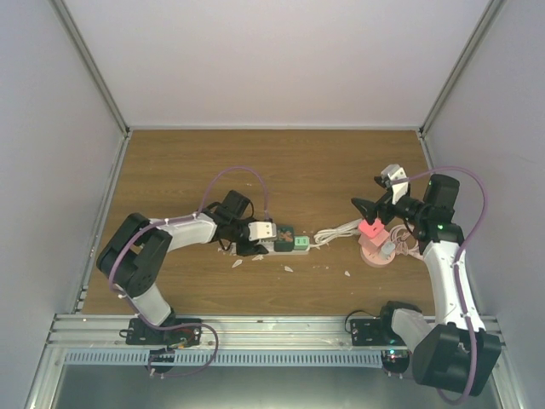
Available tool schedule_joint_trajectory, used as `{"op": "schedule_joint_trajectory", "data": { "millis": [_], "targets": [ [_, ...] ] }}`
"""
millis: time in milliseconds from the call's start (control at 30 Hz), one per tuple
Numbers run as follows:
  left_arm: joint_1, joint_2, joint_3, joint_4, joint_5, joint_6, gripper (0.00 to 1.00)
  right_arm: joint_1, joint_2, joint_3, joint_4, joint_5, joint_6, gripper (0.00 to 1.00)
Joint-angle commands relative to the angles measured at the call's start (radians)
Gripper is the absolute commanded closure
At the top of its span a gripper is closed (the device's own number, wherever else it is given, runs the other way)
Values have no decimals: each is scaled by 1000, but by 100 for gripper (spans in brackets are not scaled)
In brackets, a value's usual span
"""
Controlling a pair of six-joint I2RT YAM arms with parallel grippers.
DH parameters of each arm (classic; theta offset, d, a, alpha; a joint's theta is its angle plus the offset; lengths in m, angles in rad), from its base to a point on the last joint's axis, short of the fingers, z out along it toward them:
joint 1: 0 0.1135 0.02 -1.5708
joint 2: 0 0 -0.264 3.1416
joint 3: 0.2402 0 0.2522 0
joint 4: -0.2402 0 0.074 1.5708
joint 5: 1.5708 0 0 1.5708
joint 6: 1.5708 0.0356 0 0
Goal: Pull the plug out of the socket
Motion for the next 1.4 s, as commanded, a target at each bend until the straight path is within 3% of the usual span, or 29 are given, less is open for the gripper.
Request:
{"op": "schedule_joint_trajectory", "data": {
  "millis": [0,433,633,800,1033,1267,1367],
  "targets": [
    [70,-62,-35,2,5,3,64,1,-7,-20,16,-46,-17,0],
    [278,-181,-122,-116,71,190,64,50,53,-19,17,-88,-46,0],
    [341,-199,-143,-183,89,359,64,149,144,11,13,-75,-104,0],
    [357,-144,-74,-252,134,421,62,267,207,24,38,-61,-155,0],
    [379,-143,-28,-268,230,358,25,456,306,58,93,8,-208,0],
    [379,-232,-45,-271,281,289,8,629,421,105,148,87,-228,5],
    [378,-268,-49,-254,305,248,5,691,462,111,173,124,-247,6]
  ]
}}
